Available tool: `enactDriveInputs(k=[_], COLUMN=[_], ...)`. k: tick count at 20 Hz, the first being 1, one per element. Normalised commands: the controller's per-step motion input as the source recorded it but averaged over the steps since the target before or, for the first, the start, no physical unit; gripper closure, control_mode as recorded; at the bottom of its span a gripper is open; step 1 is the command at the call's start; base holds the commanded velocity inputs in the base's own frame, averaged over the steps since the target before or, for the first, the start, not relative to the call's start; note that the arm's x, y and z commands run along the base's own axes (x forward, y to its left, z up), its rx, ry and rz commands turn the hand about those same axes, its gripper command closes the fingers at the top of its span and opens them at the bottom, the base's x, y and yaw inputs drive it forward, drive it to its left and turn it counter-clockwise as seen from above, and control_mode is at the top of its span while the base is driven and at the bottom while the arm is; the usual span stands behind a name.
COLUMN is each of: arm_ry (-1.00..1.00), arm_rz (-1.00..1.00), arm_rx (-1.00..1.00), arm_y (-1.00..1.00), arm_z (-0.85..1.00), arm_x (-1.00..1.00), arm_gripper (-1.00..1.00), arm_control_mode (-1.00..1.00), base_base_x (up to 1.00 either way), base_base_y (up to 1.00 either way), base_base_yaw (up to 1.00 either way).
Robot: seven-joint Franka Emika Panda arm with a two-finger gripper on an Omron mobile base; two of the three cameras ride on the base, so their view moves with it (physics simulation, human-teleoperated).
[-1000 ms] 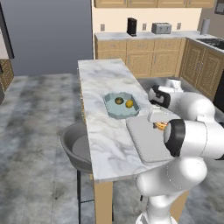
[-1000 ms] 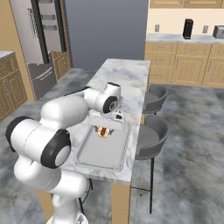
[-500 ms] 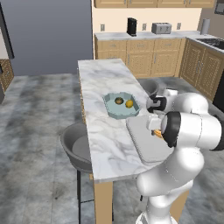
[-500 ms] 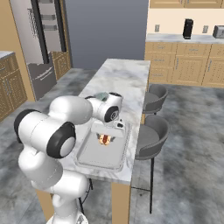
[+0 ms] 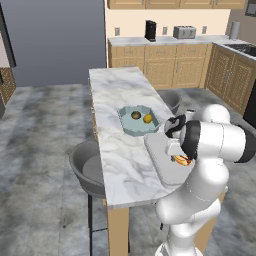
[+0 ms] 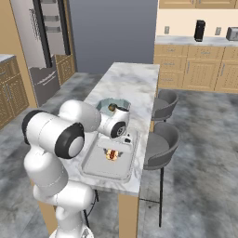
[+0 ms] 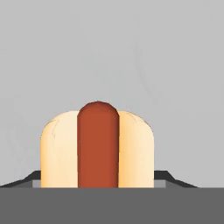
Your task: Place the cold items (lemon and squash) from the fridge in one tupperware on the dining counter. Place the warm items (hot dog and kebab skewer) in the stove area in another tupperware.
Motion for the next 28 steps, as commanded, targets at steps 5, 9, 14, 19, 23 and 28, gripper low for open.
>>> enactDriveInputs(k=[5,9,14,19,23,28], arm_ry=[0.00,0.00,-0.01,-0.03,-0.08,-0.07], arm_rz=[0.00,-0.03,-0.03,-0.05,-0.07,-0.07], arm_rx=[0.00,0.00,0.00,0.00,0.00,-0.01], arm_y=[0.13,0.05,0.00,0.00,0.00,0.00], arm_z=[-0.30,-0.14,-0.04,0.29,0.79,1.00], arm_x=[0.02,0.00,0.00,-0.20,-0.33,-0.43], arm_gripper=[1.00,-1.00,-1.00,-1.00,-1.00,-1.00], arm_control_mode=[-1.00,-1.00,-1.00,-1.00,-1.00,-1.00], base_base_x=[0.00,0.00,0.00,0.00,0.00,0.00], base_base_y=[0.00,0.00,0.00,0.00,0.00,0.00], base_base_yaw=[0.00,0.00,0.00,0.00,0.00,0.00])
